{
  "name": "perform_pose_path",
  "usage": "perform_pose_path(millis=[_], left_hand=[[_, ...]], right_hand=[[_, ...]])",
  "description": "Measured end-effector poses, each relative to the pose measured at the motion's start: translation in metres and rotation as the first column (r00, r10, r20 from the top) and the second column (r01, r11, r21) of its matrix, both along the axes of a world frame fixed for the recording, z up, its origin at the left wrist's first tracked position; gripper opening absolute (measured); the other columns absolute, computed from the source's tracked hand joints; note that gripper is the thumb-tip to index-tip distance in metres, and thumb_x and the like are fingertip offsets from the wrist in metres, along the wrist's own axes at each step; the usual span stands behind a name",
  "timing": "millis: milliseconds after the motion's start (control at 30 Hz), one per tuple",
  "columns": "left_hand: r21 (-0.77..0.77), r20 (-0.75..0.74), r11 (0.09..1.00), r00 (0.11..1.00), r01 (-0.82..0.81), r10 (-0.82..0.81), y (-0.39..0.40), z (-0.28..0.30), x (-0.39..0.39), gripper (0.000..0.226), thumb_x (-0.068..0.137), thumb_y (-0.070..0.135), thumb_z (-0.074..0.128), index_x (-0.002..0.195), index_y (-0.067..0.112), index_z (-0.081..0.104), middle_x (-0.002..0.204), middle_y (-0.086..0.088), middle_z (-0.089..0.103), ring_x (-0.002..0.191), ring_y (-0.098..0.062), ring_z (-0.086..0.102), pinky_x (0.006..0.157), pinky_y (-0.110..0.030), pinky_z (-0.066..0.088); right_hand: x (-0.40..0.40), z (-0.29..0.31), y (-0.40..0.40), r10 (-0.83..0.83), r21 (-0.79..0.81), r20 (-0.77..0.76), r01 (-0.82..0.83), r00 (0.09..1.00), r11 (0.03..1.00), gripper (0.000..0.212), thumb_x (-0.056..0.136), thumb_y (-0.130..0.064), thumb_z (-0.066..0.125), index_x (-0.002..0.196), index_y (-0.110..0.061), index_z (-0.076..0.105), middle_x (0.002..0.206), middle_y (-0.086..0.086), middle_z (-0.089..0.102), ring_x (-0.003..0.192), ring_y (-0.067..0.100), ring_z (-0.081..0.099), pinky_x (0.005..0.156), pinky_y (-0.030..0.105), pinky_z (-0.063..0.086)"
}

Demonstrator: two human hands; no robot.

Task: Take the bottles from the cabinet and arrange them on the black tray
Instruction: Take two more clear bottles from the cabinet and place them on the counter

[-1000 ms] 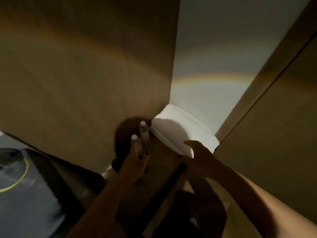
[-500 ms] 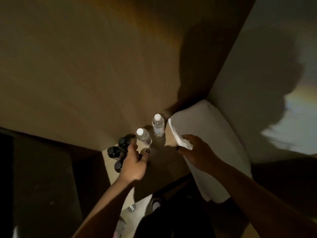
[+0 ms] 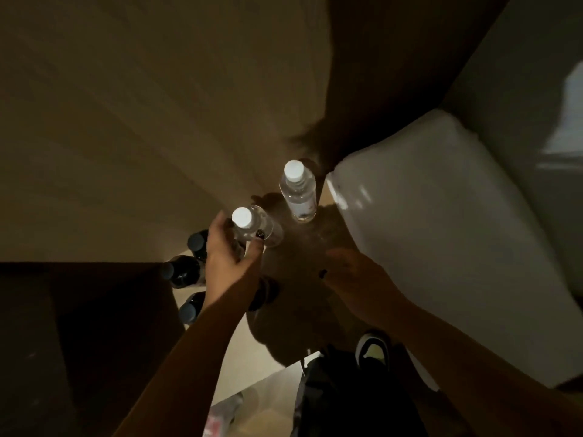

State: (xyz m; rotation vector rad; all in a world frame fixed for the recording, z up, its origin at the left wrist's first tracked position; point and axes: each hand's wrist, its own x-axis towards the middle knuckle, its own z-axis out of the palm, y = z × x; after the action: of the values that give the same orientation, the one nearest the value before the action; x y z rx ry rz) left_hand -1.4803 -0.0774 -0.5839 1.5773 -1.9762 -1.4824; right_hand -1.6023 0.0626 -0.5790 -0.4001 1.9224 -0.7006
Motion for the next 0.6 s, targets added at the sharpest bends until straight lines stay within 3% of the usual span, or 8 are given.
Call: perform_pose_path(millis=[67,167,267,333,433,467,567,600], left_hand=[[-0.049,-0.011,0.998,1.000,0.029,-0.029,-0.007,-0.011,-0.005,0.073,0.087,0.025,0.064,0.146,0.034,0.021,0.148,-0.001,0.037,0.133,-0.019,0.040,0.108,-0.048,0.037],[-0.101,0.001,0.994,0.999,0.048,-0.048,-0.014,-0.022,-0.015,0.067,0.089,0.026,0.061,0.145,0.031,0.025,0.143,0.000,0.042,0.130,-0.017,0.043,0.107,-0.043,0.040],[-0.124,0.023,0.990,0.998,0.062,-0.060,-0.018,-0.024,-0.023,0.042,0.094,0.025,0.053,0.133,0.026,0.038,0.104,0.007,0.057,0.101,-0.012,0.058,0.088,-0.028,0.049],[-0.150,0.047,0.987,0.998,0.056,-0.050,-0.020,-0.023,-0.025,0.026,0.095,0.026,0.052,0.119,0.021,0.044,0.088,0.010,0.056,0.087,-0.012,0.060,0.078,-0.030,0.051],[-0.198,0.083,0.980,0.997,0.013,0.003,-0.023,-0.014,-0.022,0.025,0.094,0.028,0.053,0.114,0.015,0.044,0.079,0.009,0.052,0.074,-0.009,0.056,0.078,-0.038,0.054],[-0.209,0.088,0.978,0.996,0.000,0.019,-0.023,-0.008,-0.019,0.026,0.094,0.028,0.054,0.114,0.015,0.044,0.079,0.010,0.052,0.074,-0.005,0.056,0.078,-0.036,0.054],[-0.227,0.088,0.974,0.996,0.000,0.021,-0.023,0.014,-0.009,0.021,0.093,0.031,0.054,0.109,0.021,0.045,0.082,0.010,0.056,0.074,-0.001,0.058,0.067,-0.024,0.052],[-0.221,0.086,0.975,0.996,0.002,0.018,-0.022,0.022,-0.006,0.018,0.093,0.031,0.054,0.106,0.023,0.046,0.080,0.010,0.057,0.071,0.000,0.058,0.062,-0.018,0.048]], right_hand=[[0.002,-0.013,-0.006,-0.010,0.001,0.058,0.010,0.998,1.000,0.028,0.095,-0.009,0.048,0.121,-0.001,0.053,0.125,0.026,0.056,0.112,0.037,0.056,0.092,0.037,0.046],[0.007,-0.026,-0.013,-0.007,-0.024,0.093,0.010,0.996,1.000,0.019,0.095,-0.014,0.050,0.113,-0.016,0.056,0.120,0.022,0.060,0.108,0.033,0.059,0.094,0.041,0.048],[0.010,-0.033,-0.018,-0.014,-0.061,0.107,0.021,0.994,0.998,0.024,0.094,-0.018,0.052,0.118,-0.020,0.055,0.110,0.013,0.064,0.102,0.027,0.062,0.091,0.039,0.050],[0.011,-0.032,-0.022,0.017,-0.057,0.092,-0.012,0.996,0.998,0.030,0.095,-0.018,0.051,0.125,-0.017,0.052,0.119,0.013,0.062,0.110,0.029,0.059,0.092,0.035,0.049],[0.008,-0.029,-0.028,0.079,-0.101,0.055,-0.073,0.995,0.992,0.029,0.093,-0.015,0.051,0.122,-0.012,0.052,0.108,0.014,0.065,0.088,0.024,0.064,0.064,0.013,0.050],[0.007,-0.026,-0.031,0.096,-0.127,0.025,-0.092,0.995,0.988,0.027,0.092,-0.013,0.052,0.119,-0.010,0.053,0.104,0.014,0.065,0.084,0.024,0.063,0.059,0.012,0.047],[0.004,-0.019,-0.036,0.099,-0.229,-0.026,-0.102,0.995,0.968,0.026,0.090,-0.010,0.057,0.116,-0.007,0.054,0.108,0.017,0.064,0.083,0.027,0.065,0.064,0.026,0.051],[0.004,-0.019,-0.040,0.096,-0.267,-0.032,-0.101,0.995,0.958,0.033,0.088,-0.012,0.060,0.120,-0.010,0.051,0.109,0.014,0.064,0.080,0.021,0.065,0.063,0.023,0.051]])
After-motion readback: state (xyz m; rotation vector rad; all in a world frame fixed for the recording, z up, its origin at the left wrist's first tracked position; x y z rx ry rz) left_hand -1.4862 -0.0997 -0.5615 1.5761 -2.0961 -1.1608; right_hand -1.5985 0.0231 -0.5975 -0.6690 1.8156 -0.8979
